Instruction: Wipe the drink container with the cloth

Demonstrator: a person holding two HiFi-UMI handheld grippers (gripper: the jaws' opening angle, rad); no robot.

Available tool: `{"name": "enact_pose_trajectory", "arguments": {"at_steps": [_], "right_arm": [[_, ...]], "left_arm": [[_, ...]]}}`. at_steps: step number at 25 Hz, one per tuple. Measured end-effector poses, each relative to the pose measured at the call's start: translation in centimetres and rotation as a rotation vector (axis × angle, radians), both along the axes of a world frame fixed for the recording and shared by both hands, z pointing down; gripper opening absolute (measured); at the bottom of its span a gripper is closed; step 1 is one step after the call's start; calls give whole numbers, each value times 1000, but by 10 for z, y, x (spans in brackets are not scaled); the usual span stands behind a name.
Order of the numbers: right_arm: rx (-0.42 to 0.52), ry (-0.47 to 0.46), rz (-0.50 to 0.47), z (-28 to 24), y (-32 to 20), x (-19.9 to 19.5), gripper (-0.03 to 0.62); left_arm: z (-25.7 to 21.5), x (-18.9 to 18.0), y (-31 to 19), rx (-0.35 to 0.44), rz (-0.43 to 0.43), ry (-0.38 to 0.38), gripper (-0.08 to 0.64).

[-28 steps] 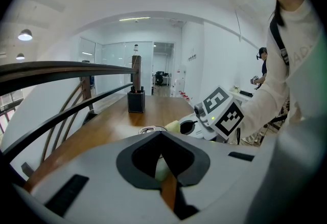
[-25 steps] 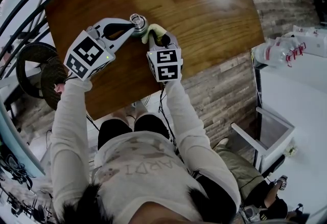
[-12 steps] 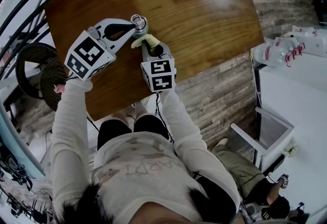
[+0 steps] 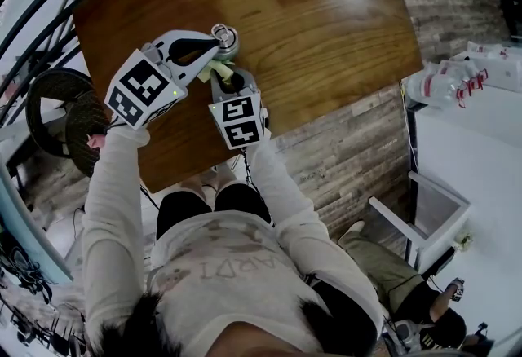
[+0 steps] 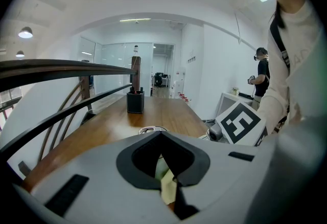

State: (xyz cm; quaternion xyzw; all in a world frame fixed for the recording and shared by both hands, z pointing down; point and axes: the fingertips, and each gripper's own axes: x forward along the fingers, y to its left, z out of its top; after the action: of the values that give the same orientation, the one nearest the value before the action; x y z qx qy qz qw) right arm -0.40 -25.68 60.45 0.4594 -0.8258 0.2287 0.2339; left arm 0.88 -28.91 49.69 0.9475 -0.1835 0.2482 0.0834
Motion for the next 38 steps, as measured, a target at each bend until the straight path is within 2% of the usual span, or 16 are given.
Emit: {"name": "enact_pose_trajectory", "arguments": {"at_steps": [6,27,38], "right_arm": [[-8,2,27,4,-1,14,44],[55,128,87,9,-39,69,44],[76,93,106,-3,-38,77,44]], "left_arm": [[0,0,0,-8,0,4,2],[0,6,0,-19,6,21,2],[0,7,-1,-15,-6,16,2]]}}
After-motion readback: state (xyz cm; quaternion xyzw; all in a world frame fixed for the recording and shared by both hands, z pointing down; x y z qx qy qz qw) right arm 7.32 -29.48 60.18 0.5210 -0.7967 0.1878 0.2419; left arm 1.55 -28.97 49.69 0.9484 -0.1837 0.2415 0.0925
